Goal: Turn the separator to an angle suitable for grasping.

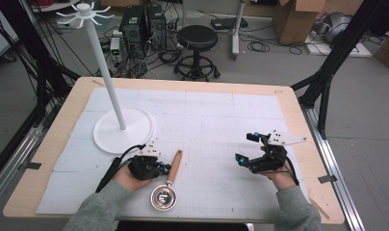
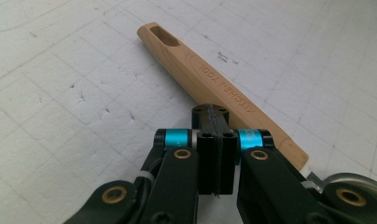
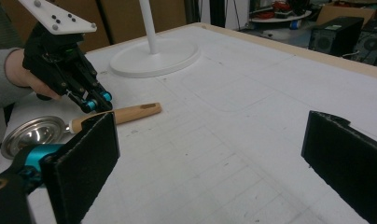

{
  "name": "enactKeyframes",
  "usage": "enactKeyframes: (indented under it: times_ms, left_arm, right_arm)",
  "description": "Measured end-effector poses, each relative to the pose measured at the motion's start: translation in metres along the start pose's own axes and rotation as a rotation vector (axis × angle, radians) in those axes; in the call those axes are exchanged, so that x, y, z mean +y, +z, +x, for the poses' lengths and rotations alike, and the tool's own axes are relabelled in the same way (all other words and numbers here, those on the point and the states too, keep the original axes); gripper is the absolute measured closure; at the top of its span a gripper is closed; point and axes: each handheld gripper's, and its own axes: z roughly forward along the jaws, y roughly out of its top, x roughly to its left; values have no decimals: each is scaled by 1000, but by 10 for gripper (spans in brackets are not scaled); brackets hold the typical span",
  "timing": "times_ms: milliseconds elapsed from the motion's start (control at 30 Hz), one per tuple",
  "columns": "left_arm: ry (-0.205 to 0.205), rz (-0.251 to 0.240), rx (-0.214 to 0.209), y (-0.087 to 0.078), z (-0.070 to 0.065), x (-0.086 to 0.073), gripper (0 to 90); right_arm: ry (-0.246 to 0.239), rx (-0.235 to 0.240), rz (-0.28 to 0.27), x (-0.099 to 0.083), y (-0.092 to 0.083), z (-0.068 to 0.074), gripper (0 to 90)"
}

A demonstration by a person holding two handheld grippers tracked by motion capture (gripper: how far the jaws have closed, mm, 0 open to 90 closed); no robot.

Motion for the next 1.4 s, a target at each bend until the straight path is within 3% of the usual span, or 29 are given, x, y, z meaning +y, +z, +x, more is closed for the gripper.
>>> enactKeyframes:
  times_ms: [267,500,700,833,1000,1400]
  left_arm:
    - [-28,-75,-11,-16,0,4,897]
    - [27,-70,-45,-21,-17,10,897]
    - [62,-28,-64,-17,-30,14,896]
    - [59,14,-72,-9,-38,17,897]
    - [104,66,-93,1,-49,19,897]
    - [124,126,-94,11,-54,19,896]
  right_arm:
    - [3,3,13,-1,2,0,33]
    - [4,-2,8,-1,0,-1,33]
    - [0,4,21,-1,2,0,33]
    - [1,1,16,-2,1,-1,33]
    - [-3,5,26,-2,3,0,33]
    - [-1,6,19,-1,2,0,33]
